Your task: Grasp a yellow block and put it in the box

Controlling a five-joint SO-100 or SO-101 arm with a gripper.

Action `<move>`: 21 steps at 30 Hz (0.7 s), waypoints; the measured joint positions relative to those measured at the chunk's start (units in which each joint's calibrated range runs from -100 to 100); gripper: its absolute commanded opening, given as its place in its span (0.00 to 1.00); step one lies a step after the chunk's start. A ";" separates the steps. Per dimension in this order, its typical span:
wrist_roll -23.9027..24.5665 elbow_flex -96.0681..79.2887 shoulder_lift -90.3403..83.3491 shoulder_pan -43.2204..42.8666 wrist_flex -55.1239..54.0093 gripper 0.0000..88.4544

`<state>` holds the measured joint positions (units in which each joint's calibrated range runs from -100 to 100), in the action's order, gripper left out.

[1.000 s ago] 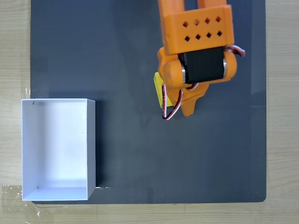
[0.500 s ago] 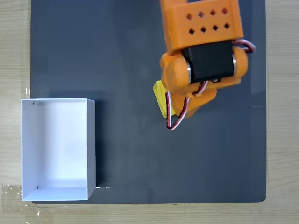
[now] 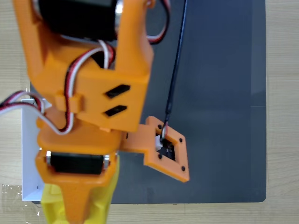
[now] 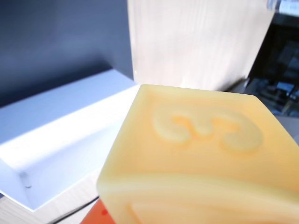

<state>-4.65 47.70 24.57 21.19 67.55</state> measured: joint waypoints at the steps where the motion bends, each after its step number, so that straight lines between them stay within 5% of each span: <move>1: 0.00 0.00 0.00 1.71 -0.95 0.24; 9: 0.00 0.90 3.79 11.16 -3.63 0.25; 21: 0.00 0.90 14.08 11.16 -3.72 0.25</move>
<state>-4.65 48.60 38.64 32.34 63.83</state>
